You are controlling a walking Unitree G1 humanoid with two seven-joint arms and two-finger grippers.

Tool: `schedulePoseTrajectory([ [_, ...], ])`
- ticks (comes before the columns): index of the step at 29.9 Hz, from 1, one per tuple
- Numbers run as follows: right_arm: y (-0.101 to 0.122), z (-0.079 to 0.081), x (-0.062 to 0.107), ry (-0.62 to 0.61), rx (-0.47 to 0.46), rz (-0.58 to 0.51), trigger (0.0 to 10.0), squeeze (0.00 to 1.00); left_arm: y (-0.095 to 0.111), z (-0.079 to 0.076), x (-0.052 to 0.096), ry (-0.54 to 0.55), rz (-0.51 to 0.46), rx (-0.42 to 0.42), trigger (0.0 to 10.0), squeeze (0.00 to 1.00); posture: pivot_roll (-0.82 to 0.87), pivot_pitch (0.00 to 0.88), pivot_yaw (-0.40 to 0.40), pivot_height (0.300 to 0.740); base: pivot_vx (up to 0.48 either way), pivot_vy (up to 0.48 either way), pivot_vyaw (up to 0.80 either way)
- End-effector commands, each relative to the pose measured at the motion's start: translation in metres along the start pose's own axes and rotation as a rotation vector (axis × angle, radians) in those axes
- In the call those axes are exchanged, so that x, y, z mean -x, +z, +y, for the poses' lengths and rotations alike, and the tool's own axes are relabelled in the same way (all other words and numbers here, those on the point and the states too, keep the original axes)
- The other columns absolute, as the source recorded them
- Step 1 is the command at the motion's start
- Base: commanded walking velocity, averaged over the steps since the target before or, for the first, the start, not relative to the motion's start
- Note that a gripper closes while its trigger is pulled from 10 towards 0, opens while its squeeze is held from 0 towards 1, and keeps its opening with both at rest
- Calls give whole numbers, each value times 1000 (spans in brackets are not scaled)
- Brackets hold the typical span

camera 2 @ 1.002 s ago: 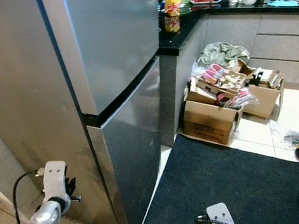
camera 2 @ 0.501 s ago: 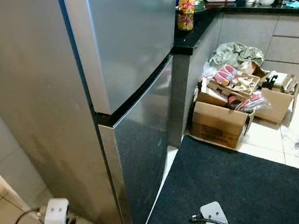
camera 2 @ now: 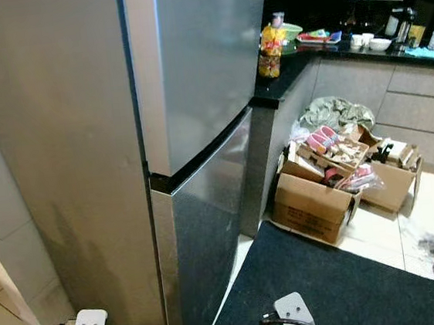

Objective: Restocking fridge

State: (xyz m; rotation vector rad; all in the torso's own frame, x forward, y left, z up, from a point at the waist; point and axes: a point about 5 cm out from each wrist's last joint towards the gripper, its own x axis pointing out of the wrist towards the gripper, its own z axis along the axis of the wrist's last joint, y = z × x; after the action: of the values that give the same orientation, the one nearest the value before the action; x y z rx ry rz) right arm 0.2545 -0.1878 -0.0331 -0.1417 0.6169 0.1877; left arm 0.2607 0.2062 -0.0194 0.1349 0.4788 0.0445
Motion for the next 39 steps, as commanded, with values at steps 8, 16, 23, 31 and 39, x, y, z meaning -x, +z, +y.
schedulePoseTrajectory([
  [8, -13, 4, 3, -12, -51, 30, 10000, 0, 4, 5, -3, -25, 21, -9, 10000, 0, 14, 47, 2, 740, 0, 0, 0],
  [16, -31, 5, 11, -28, -69, 68, 10000, 0, 2, -3, -4, -50, 50, -7, 10000, 0, -9, 65, 23, 740, 0, 0, 0],
  [23, -34, 3, 13, -19, -56, 78, 10000, 0, -9, -7, 1, -45, 70, 10, 10000, 0, -12, 78, 2, 740, 0, 0, 0],
  [31, -29, -4, 12, -17, -29, 74, 10000, 0, -15, -17, 4, -58, 84, 21, 10000, 0, -26, 73, -18, 740, 0, 0, 0],
  [39, -22, -9, 10, -9, 3, 75, 10000, 0, -14, -20, 4, -48, 76, 13, 10000, 0, -14, 77, -46, 740, 0, 0, 0],
])
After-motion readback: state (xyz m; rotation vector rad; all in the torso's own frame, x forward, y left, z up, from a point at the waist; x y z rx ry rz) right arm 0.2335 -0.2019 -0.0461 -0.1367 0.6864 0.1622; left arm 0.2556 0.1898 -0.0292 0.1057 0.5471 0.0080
